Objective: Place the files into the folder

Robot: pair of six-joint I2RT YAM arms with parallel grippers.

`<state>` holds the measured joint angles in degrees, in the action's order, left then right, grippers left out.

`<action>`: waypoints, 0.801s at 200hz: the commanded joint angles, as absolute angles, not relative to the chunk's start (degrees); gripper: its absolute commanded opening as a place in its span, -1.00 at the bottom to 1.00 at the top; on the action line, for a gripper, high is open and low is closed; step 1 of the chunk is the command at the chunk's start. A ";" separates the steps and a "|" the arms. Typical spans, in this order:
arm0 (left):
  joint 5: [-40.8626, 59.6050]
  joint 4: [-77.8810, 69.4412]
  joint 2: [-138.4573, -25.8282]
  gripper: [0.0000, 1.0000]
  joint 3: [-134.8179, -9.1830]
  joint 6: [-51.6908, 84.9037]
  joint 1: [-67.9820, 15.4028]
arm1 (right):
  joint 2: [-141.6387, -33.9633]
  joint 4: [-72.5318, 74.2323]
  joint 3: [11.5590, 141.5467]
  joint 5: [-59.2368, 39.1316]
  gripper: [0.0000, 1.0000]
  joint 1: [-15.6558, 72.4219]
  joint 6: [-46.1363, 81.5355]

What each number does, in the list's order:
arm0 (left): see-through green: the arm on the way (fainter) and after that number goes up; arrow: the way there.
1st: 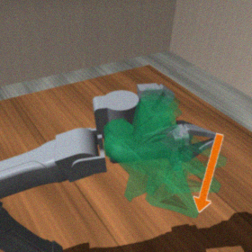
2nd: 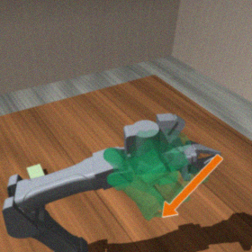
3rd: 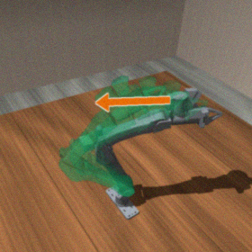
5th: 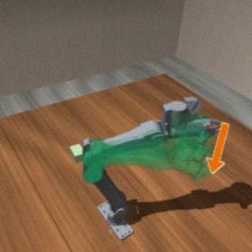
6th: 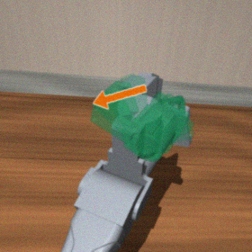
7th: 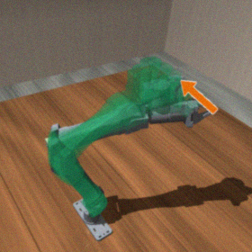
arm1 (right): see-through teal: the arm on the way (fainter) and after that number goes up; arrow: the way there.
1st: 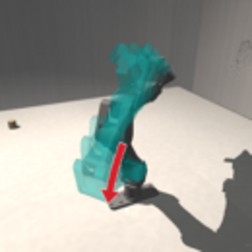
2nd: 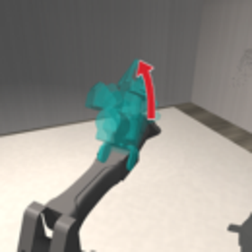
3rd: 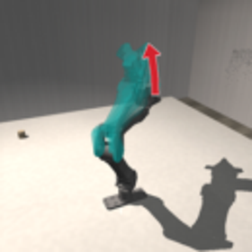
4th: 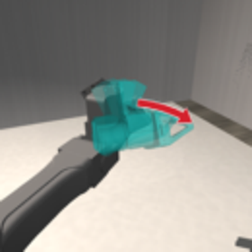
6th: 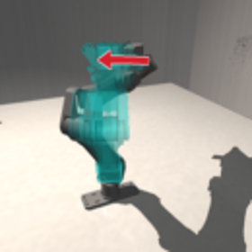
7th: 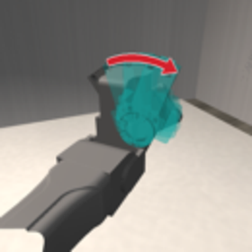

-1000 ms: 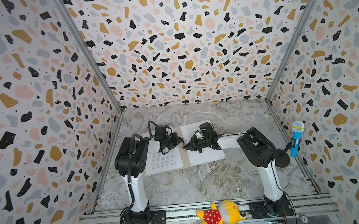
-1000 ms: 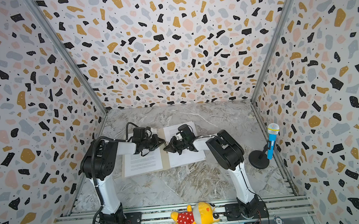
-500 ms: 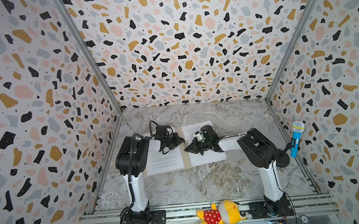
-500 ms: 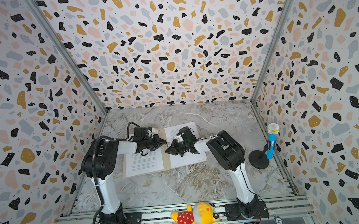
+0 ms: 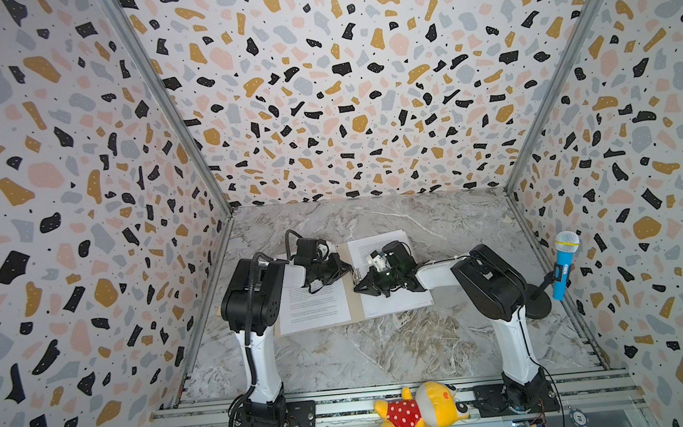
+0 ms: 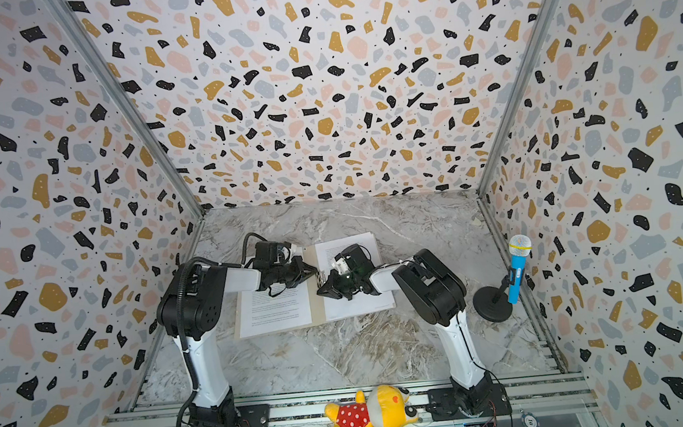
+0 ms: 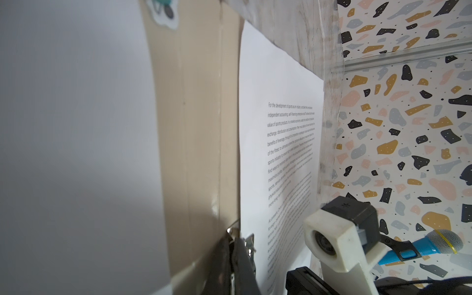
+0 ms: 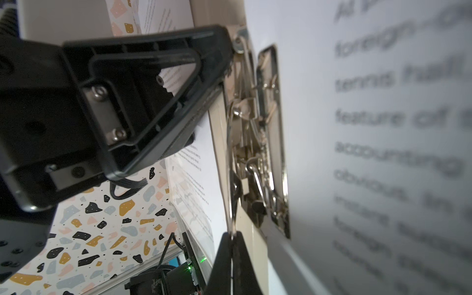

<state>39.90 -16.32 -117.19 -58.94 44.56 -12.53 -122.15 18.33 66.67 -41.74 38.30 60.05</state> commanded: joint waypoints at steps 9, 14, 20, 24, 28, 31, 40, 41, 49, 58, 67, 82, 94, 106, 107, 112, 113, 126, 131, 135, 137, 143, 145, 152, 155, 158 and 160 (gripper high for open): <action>36.30 -14.77 -119.68 -0.90 -60.41 43.33 -11.78 | -127.04 1.83 63.21 -38.03 -1.00 38.64 55.75; 36.22 -14.77 -119.67 -0.90 -60.52 43.35 -11.78 | -127.20 1.75 63.08 -37.74 -1.00 38.65 55.57; 36.23 -14.77 -119.76 -0.90 -60.63 43.33 -11.78 | -127.47 1.23 63.16 -37.43 -1.00 38.67 55.14; 36.13 -14.77 -119.79 -0.90 -60.59 43.42 -11.78 | -127.71 0.62 63.33 -37.15 -1.00 38.72 54.83; 36.12 -14.77 -119.88 -0.90 -60.56 43.50 -11.73 | -127.93 -0.27 63.71 -36.74 -1.00 38.68 54.34; 36.15 -14.77 -119.95 -0.90 -60.56 43.60 -11.73 | -128.16 -1.08 64.05 -36.37 -1.00 38.73 54.02; 36.19 -14.77 -119.97 -0.90 -60.55 44.03 -11.73 | -128.82 -3.51 65.07 -35.25 -1.00 38.73 53.05; 36.16 -14.77 -119.97 -0.90 -60.56 44.08 -11.76 | -128.92 -3.78 65.19 -35.11 -1.00 38.74 52.98; 36.29 -15.02 -119.90 -0.90 -60.44 44.36 -11.78 | -129.54 -5.82 66.17 -34.28 -1.00 38.67 52.12; 36.46 -15.29 -120.00 -0.90 -60.52 44.52 -11.76 | -130.04 -7.13 66.42 -33.71 -1.00 38.64 51.60; 36.61 -15.33 -120.12 -0.90 -60.64 44.47 -11.78 | -130.21 -7.32 65.96 -33.59 -1.00 38.43 51.74; 36.82 -15.44 -120.29 -0.90 -60.68 44.47 -11.78 | -129.87 -6.90 64.45 -33.45 -1.00 38.23 52.03; 36.88 -15.55 -120.33 -0.90 -60.69 44.45 -11.78 | -129.35 -6.52 63.45 -33.72 -1.00 38.22 52.17; 36.89 -15.56 -120.50 -0.90 -60.67 44.38 -11.78 | -128.69 -5.57 62.71 -34.18 -1.00 38.06 52.53; 36.90 -15.56 -120.54 -0.90 -60.70 44.38 -11.78 | -128.64 -5.55 62.69 -34.19 -1.00 38.06 52.55; 36.92 -15.64 -120.54 -0.90 -60.71 44.30 -11.78 | -128.59 -5.56 62.71 -34.19 -1.00 38.06 52.55; 36.92 -15.64 -120.52 -0.90 -60.72 44.30 -11.78 | -128.58 -5.64 62.73 -34.19 -1.00 38.10 52.51; 36.97 -15.56 -120.76 -0.90 -60.88 44.21 -11.77 | -128.99 -7.04 63.81 -34.29 -1.00 38.22 51.81; 36.96 -15.56 -120.85 -0.90 -60.97 44.21 -11.77 | -129.17 -8.08 64.37 -33.92 -1.00 38.23 51.33; 37.01 -15.51 -120.93 -0.90 -60.98 44.21 -11.78 | -129.36 -9.09 64.92 -33.50 -1.00 38.23 50.91; 37.05 -15.48 -120.93 -0.90 -61.04 44.23 -11.78 | -129.50 -9.55 65.12 -33.31 -1.00 38.19 50.83; 37.02 -15.47 -121.01 -0.90 -61.15 44.25 -11.78 | -129.63 -10.03 65.45 -33.12 -1.00 38.22 50.68; 37.05 -15.47 -121.02 -0.89 -61.12 44.31 -11.78 | -129.64 -10.09 65.47 -33.13 -1.00 38.23 50.71; 37.01 -15.47 -120.94 -0.90 -61.08 44.34 -11.73 | -129.66 -9.79 65.46 -33.13 -1.00 38.22 50.92; 37.00 -15.47 -120.94 -0.90 -61.13 44.34 -11.75 | -129.76 -9.80 65.52 -33.09 -1.00 38.23 51.02; 37.00 -15.53 -120.87 -0.90 -61.13 44.36 -11.77 | -129.86 -9.92 65.62 -33.02 -1.00 38.23 51.09; 37.00 -15.55 -120.86 -0.90 -61.16 44.38 -11.78 | -129.96 -9.99 65.71 -33.00 -1.00 38.23 51.14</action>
<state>41.80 -15.94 -118.34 -60.07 44.64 -12.38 -123.42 9.76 69.56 -41.17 37.74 51.92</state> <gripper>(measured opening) 0.053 0.050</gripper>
